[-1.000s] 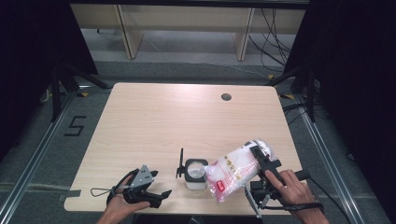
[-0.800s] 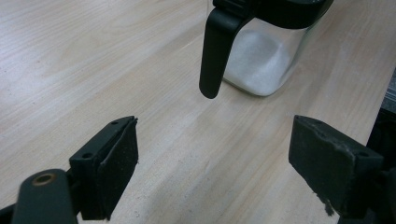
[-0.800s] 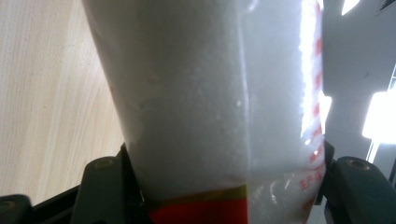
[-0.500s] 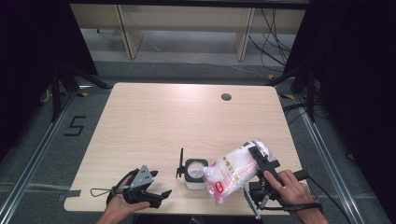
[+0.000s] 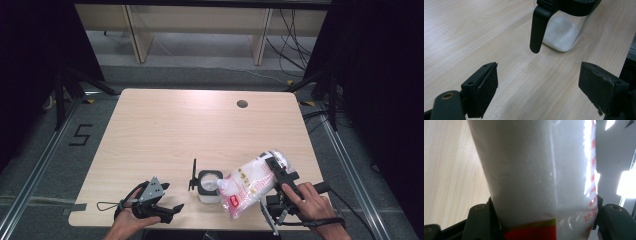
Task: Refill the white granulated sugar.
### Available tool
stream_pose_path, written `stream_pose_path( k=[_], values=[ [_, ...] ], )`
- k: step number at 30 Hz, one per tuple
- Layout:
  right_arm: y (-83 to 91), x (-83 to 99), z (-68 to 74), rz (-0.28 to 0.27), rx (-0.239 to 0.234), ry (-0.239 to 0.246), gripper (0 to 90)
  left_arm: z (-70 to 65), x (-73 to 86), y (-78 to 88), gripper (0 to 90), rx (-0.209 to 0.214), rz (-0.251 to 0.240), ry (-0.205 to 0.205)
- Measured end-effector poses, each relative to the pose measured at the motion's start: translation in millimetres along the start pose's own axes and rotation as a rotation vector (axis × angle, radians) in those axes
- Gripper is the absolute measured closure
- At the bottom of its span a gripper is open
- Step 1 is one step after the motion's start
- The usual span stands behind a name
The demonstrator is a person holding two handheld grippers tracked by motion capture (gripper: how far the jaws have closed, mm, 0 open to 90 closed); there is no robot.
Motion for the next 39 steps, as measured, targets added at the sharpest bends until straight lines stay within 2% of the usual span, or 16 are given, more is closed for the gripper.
stream_pose_path(
  k=[2, 3, 4, 6, 8, 11, 16, 18, 20, 24, 25, 27, 30, 34, 35, 39],
  values=[
    [-1.3, -0.8, -1.1, -0.016, 0.006, 0.021, 39.1, 2.9, 3.2, 2.1, 15.4, -0.006, 0.039, -0.029],
    [-0.7, 1.5, 3.5, -0.004, 0.005, -0.031, 39.1, 1.0, 2.3, 1.4, 15.4, 0.000, 0.025, -0.015],
    [-1.0, 0.9, 3.7, -0.006, -0.001, -0.036, 39.1, 1.9, 2.5, 1.6, 15.4, -0.001, 0.030, -0.023],
    [-2.9, -0.8, -0.5, -0.027, 0.011, 0.024, 39.1, 2.3, 1.6, 1.1, 15.4, -0.009, 0.021, -0.019],
    [-0.2, 4.2, 7.0, 0.017, -0.008, -0.046, 39.1, 2.8, 3.4, 2.2, 15.4, -0.005, 0.041, -0.032],
    [-0.5, 4.3, 4.0, 0.011, -0.001, -0.028, 39.1, 1.8, 0.6, 0.1, 15.4, -0.002, 0.004, -0.013],
    [-1.1, 3.9, 3.3, -0.002, 0.009, -0.047, 39.1, 2.8, 1.7, 1.0, 15.4, -0.009, 0.017, -0.017],
    [-1.1, 1.1, -1.8, -0.007, 0.008, 0.038, 39.1, 2.7, 3.4, 2.3, 15.4, -0.007, 0.041, -0.035],
    [-0.1, 1.7, 2.3, 0.011, 0.010, 0.000, 39.1, 1.8, 2.1, 0.8, 15.4, -0.005, 0.023, -0.018],
    [0.6, -1.9, 0.7, 0.016, 0.007, 0.044, 39.1, 1.4, 1.7, 0.4, 15.4, -0.001, 0.015, -0.013],
    [-0.6, -1.1, 4.4, 0.012, -0.004, 0.007, 39.1, 2.8, 1.9, 0.9, 15.4, -0.003, 0.020, -0.022],
    [-0.2, -0.5, 3.2, 0.019, -0.001, 0.029, 39.1, 2.0, 1.6, 0.9, 15.4, -0.004, 0.018, -0.008],
    [-0.3, 2.8, 6.3, 0.033, -0.004, 0.013, 39.1, 4.0, 2.3, 1.4, 15.4, 0.000, 0.027, -0.053],
    [-2.2, -0.6, 1.1, -0.009, 0.026, 0.044, 39.1, 1.0, 1.9, 0.3, 15.5, -0.001, 0.018, -0.011],
    [-0.8, 2.0, 6.7, 0.014, 0.012, -0.007, 39.1, 3.3, 3.3, 0.8, 15.4, -0.007, 0.028, -0.029],
    [-0.7, 0.8, 0.8, 0.006, 0.005, 0.050, 39.1, 4.4, 2.5, 0.2, 15.4, -0.009, 0.018, -0.014]
  ],
)
Point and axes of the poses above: each handheld gripper's, and its own axes: y roughly backward along the jaws, x roughly out of its underside, z roughly to its left, the point moved 9 cm from there along -y, roughly forward along the jaws, and after that the axes turned 2 degrees about -y, right-handed, at the moved point
